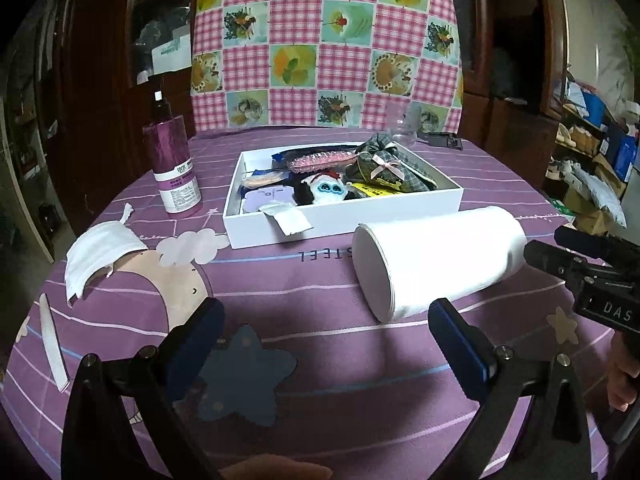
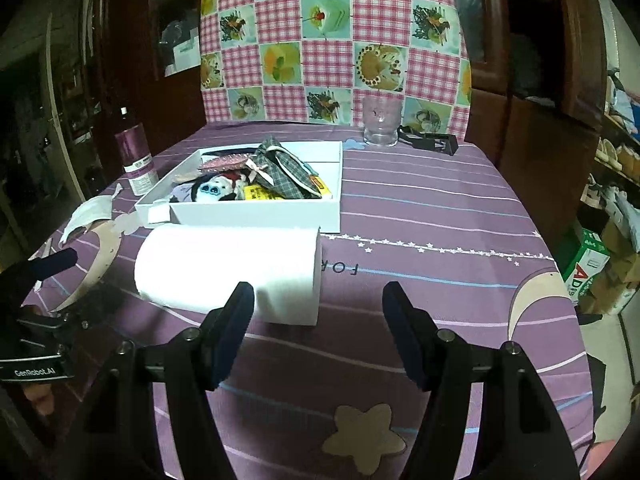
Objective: Organize soft objects
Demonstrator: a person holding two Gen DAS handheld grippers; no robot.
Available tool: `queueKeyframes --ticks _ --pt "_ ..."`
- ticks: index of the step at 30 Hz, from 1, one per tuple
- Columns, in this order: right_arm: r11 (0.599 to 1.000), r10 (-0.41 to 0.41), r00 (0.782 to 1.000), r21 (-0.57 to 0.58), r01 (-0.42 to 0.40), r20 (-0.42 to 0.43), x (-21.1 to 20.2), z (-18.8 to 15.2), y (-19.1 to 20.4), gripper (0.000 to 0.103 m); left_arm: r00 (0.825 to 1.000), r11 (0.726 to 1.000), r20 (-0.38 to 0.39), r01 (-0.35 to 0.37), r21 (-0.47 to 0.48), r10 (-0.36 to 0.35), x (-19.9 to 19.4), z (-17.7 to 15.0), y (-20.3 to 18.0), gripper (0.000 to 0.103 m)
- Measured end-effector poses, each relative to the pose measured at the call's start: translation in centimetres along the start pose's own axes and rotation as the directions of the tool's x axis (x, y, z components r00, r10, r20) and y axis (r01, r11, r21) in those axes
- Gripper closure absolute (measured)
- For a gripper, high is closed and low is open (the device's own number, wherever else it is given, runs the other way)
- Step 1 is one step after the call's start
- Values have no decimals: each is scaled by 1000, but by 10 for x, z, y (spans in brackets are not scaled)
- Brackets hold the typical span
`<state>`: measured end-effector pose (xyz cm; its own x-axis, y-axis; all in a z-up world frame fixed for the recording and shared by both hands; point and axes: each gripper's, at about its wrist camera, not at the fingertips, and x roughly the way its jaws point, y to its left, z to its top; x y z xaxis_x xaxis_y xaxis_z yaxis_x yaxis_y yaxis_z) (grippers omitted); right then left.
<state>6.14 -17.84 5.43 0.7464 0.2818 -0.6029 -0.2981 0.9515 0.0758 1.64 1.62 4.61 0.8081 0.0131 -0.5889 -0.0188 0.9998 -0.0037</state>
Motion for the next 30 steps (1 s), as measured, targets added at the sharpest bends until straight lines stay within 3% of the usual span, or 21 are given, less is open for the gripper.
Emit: queueKeyframes --ticks 11,30 --pt "997 -36 999 -67 35 -19 7 -4 12 36 1000 1000 0 7 -9 -7 1 1 2 0" --pt "997 -49 998 -56 48 -27 9 -4 10 36 1000 1000 -18 -13 -19 12 5 1 4 0"
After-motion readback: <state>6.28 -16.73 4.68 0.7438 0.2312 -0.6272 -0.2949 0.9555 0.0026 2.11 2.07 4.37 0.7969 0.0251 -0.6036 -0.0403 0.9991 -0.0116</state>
